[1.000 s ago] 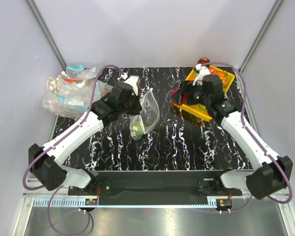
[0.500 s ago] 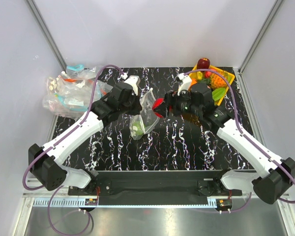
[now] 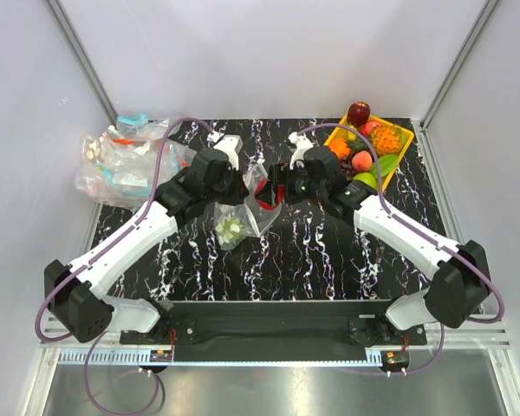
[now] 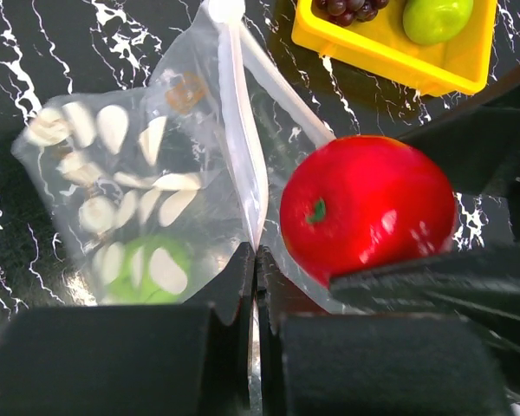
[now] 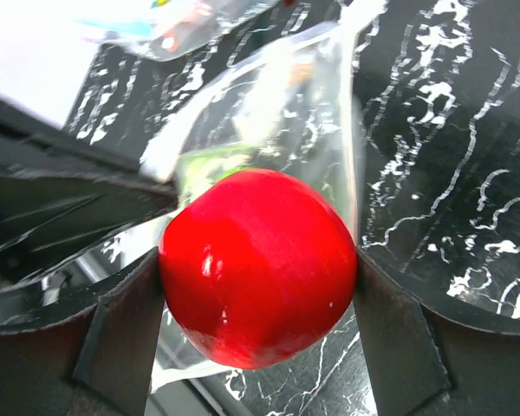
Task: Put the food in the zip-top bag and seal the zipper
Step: Place the fake fruit in the zipper food storage bag.
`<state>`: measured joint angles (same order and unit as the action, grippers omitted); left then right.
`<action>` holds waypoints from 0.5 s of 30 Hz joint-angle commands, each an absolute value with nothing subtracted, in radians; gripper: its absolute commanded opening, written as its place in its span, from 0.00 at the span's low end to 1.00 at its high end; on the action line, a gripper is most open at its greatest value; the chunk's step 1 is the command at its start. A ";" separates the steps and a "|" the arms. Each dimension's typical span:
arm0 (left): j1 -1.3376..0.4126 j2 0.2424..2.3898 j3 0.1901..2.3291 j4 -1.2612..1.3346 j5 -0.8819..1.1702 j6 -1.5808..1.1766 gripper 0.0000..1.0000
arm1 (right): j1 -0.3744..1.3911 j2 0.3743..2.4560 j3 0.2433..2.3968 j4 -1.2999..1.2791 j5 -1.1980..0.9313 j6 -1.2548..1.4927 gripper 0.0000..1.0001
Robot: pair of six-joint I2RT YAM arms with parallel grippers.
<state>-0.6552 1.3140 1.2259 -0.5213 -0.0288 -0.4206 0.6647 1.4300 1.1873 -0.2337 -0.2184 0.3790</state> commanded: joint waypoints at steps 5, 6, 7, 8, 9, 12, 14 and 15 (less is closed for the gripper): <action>-0.627 1.264 1.189 -0.437 0.031 -0.440 0.00 | 0.689 1.433 1.241 -0.204 -0.150 0.391 0.96; -0.624 1.262 1.186 -0.434 0.035 -0.442 0.00 | 0.690 1.431 1.244 -0.206 -0.150 0.391 0.97; -0.624 1.262 1.186 -0.433 0.044 -0.442 0.00 | 0.690 1.430 1.246 -0.207 -0.152 0.391 0.97; -0.623 1.262 1.184 -0.430 0.046 -0.442 0.00 | 0.692 1.431 1.247 -0.210 -0.161 0.390 0.93; -0.623 1.264 1.184 -0.428 0.052 -0.443 0.00 | 0.692 1.433 1.256 -0.216 -0.164 0.388 0.86; -0.615 1.262 1.189 -0.426 0.057 -0.443 0.00 | 0.693 1.437 1.258 -0.224 -0.170 0.391 0.84; -0.611 1.255 1.190 -0.431 0.061 -0.443 0.00 | 0.693 1.425 1.252 -0.235 -0.143 0.396 0.86; -0.609 1.250 1.190 -0.431 0.064 -0.443 0.00 | 0.693 1.421 1.246 -0.241 -0.121 0.399 0.86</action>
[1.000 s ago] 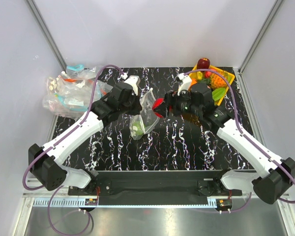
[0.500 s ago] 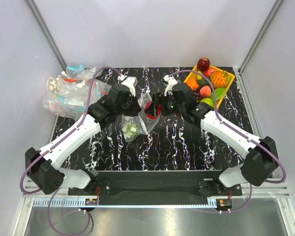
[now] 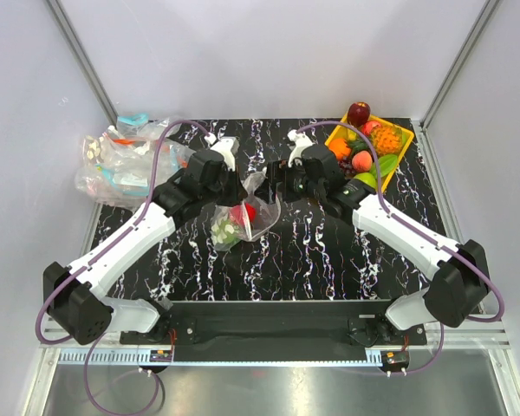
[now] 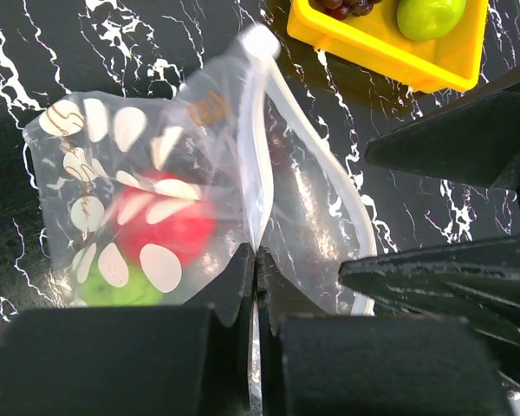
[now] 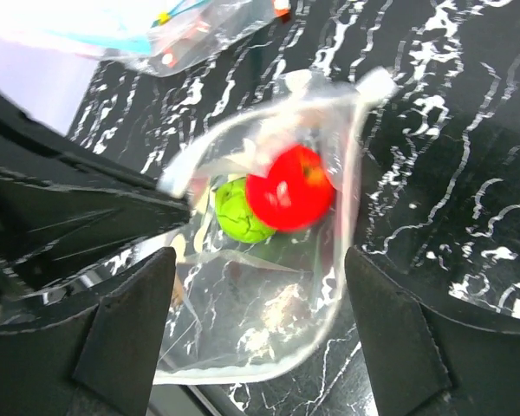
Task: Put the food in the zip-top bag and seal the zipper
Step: Place the fake fruit in the zipper food storage bag, then adjust the zipper food storage bag at the center of the board.
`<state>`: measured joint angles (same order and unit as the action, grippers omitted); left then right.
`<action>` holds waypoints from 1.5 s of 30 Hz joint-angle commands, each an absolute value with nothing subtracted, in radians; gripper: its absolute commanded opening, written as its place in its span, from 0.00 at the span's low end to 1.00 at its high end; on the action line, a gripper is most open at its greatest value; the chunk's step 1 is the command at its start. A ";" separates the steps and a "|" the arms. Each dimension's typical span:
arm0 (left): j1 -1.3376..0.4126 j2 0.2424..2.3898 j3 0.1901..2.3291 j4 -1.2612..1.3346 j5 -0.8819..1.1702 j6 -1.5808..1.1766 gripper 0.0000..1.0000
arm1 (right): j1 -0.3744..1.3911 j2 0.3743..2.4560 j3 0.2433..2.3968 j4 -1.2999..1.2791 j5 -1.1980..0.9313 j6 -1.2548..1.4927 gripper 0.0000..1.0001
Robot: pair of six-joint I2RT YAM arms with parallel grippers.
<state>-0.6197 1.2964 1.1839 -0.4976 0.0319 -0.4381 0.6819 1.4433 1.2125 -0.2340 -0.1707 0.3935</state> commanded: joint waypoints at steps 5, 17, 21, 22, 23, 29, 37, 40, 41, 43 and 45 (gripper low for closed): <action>-0.606 1.236 1.196 -0.440 0.064 -0.437 0.00 | 0.693 1.439 1.290 -0.354 -0.014 0.396 0.76; -0.603 1.232 1.213 -0.463 0.061 -0.431 0.00 | 0.693 1.494 1.293 -0.382 -0.046 0.399 0.14; -0.603 1.250 1.262 -0.544 0.019 -0.403 0.23 | 0.695 1.483 1.312 -0.394 -0.054 0.402 0.00; -0.607 1.253 1.296 -0.567 -0.003 -0.396 0.31 | 0.698 1.482 1.318 -0.402 -0.055 0.403 0.00; -0.615 1.255 1.314 -0.612 -0.043 -0.382 0.37 | 0.701 1.479 1.325 -0.403 -0.054 0.403 0.00; -0.681 1.264 1.458 -0.744 -0.222 -0.342 0.66 | 0.721 1.465 1.365 -0.431 -0.049 0.423 0.00; -0.779 1.342 1.582 -0.828 -0.367 -0.342 0.66 | 0.744 1.459 1.387 -0.437 -0.020 0.445 0.00; -0.787 1.377 1.589 -0.847 -0.400 -0.353 0.61 | 0.747 1.456 1.388 -0.436 -0.011 0.456 0.00; -0.787 1.396 1.591 -0.848 -0.409 -0.362 0.58 | 0.753 1.459 1.390 -0.434 -0.009 0.457 0.00; -0.796 1.416 1.591 -0.854 -0.442 -0.370 0.54 | 0.758 1.459 1.391 -0.434 -0.005 0.459 0.00; -0.799 1.449 1.592 -0.864 -0.487 -0.376 0.51 | 0.762 1.463 1.393 -0.437 -0.005 0.457 0.00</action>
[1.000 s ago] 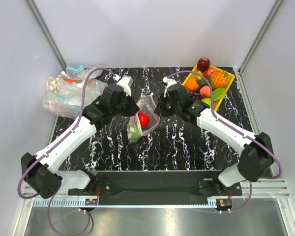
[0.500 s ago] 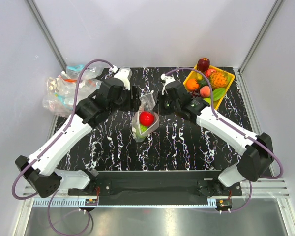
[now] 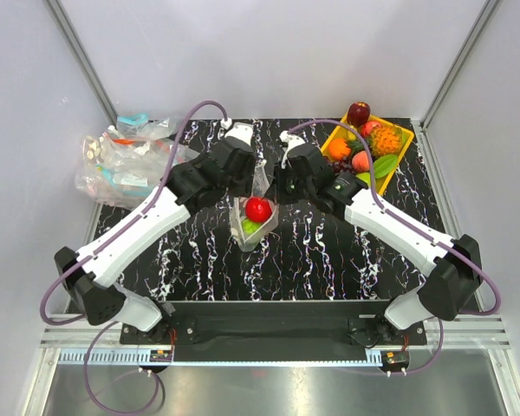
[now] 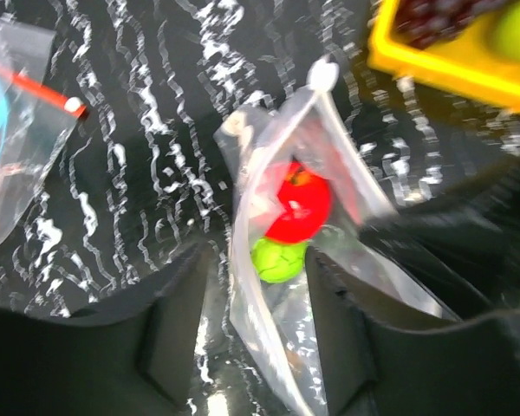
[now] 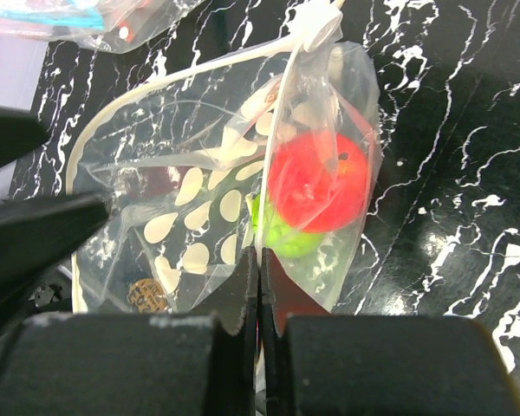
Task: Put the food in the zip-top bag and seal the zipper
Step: Adjust the zipper food storage bag at the center of the board.
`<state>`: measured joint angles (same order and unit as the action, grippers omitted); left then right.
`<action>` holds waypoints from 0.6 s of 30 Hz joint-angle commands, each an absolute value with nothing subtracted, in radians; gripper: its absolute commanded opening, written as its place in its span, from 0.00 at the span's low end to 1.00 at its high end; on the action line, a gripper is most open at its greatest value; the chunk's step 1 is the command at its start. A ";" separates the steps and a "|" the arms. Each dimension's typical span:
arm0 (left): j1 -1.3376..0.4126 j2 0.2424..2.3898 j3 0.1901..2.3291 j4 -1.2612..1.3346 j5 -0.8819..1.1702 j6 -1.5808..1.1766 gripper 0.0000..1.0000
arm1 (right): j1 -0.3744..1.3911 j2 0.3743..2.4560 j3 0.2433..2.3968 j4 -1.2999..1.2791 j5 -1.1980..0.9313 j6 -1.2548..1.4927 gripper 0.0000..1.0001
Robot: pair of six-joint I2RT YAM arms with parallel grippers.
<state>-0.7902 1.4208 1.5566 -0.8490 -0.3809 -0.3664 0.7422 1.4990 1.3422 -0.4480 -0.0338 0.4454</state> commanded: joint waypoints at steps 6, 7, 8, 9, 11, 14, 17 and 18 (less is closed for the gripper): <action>-0.802 1.491 1.586 -0.884 -0.514 -0.385 0.29 | 0.767 1.463 1.385 -0.436 0.035 0.462 0.00; -0.804 1.483 1.586 -0.896 -0.518 -0.393 0.21 | 0.767 1.463 1.385 -0.440 0.046 0.462 0.00; -0.807 1.477 1.585 -0.900 -0.526 -0.396 0.19 | 0.767 1.465 1.384 -0.442 0.054 0.460 0.00; -0.811 1.468 1.582 -0.903 -0.538 -0.397 0.17 | 0.767 1.466 1.382 -0.445 0.066 0.460 0.00; -0.813 1.442 1.578 -0.916 -0.538 -0.403 0.16 | 0.767 1.468 1.373 -0.443 0.078 0.462 0.00; -0.818 1.420 1.580 -0.939 -0.502 -0.400 0.28 | 0.767 1.476 1.364 -0.434 0.078 0.465 0.00; -0.818 1.408 1.572 -0.946 -0.479 -0.397 0.46 | 0.767 1.479 1.362 -0.425 0.066 0.468 0.00; -0.818 1.408 1.562 -0.946 -0.477 -0.397 0.48 | 0.765 1.479 1.364 -0.420 0.063 0.466 0.00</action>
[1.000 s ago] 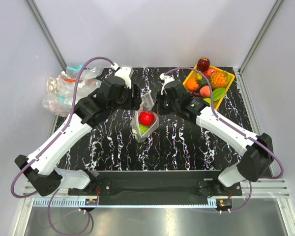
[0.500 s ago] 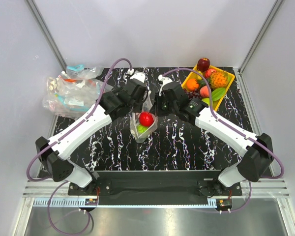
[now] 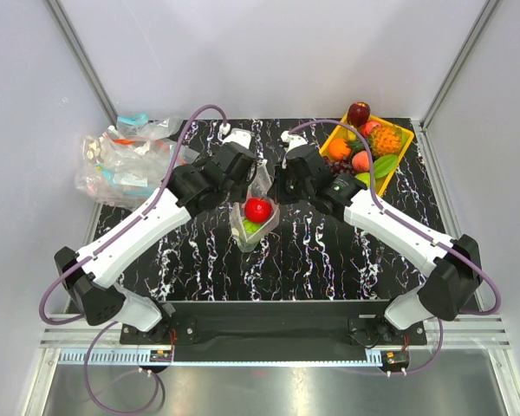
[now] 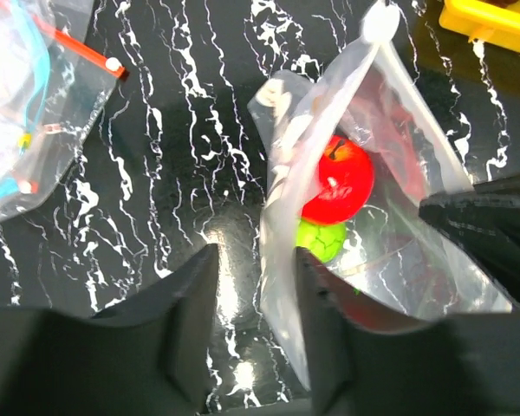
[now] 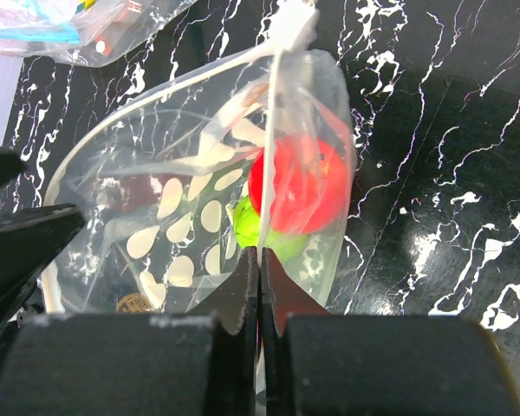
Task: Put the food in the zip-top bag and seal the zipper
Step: Adjust the zipper food storage bag at the center of the board.
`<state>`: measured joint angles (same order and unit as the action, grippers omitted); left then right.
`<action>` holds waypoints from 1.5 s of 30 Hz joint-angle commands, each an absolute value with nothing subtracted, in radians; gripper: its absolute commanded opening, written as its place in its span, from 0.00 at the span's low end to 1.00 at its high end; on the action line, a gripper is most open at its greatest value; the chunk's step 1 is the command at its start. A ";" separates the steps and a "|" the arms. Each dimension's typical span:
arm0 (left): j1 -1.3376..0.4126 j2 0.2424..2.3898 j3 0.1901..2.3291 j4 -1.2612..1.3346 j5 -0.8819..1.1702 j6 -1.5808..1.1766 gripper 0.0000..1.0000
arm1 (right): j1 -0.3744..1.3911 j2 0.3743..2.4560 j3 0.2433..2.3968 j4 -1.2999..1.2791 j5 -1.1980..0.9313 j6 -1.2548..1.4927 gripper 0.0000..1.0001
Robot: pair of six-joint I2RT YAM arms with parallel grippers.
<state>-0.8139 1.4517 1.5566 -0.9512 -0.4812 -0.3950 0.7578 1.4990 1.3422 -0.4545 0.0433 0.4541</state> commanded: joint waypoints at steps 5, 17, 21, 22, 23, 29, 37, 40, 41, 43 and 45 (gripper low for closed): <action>-0.818 1.411 1.548 -0.939 -0.453 -0.396 0.41 | 0.767 1.476 1.365 -0.419 0.055 0.469 0.00; -0.819 1.384 1.531 -0.916 -0.449 -0.368 0.00 | 0.767 1.434 1.338 -0.425 0.067 0.456 0.00; -0.819 1.384 1.548 -0.922 -0.443 -0.362 0.03 | 0.767 1.436 1.347 -0.419 0.063 0.446 0.00; -0.819 1.388 1.545 -0.920 -0.443 -0.362 0.17 | 0.767 1.439 1.350 -0.417 0.061 0.445 0.00; -0.818 1.390 1.543 -0.920 -0.443 -0.364 0.33 | 0.767 1.446 1.353 -0.416 0.057 0.445 0.00; -0.818 1.414 1.517 -0.900 -0.423 -0.362 0.30 | 0.767 1.462 1.358 -0.410 0.043 0.451 0.00; -0.819 1.388 1.509 -0.882 -0.423 -0.353 0.00 | 0.767 1.457 1.328 -0.394 0.066 0.443 0.21; -0.807 1.384 1.525 -0.888 -0.443 -0.348 0.00 | 0.765 1.453 1.336 -0.413 0.104 0.426 0.42; -0.798 1.384 1.523 -0.876 -0.440 -0.347 0.00 | 0.764 1.445 1.339 -0.423 0.119 0.426 0.46; -0.790 1.388 1.516 -0.858 -0.433 -0.345 0.00 | 0.758 1.430 1.342 -0.429 0.124 0.420 0.58; -0.785 1.394 1.506 -0.830 -0.428 -0.351 0.00 | 0.753 1.417 1.347 -0.442 0.126 0.416 0.64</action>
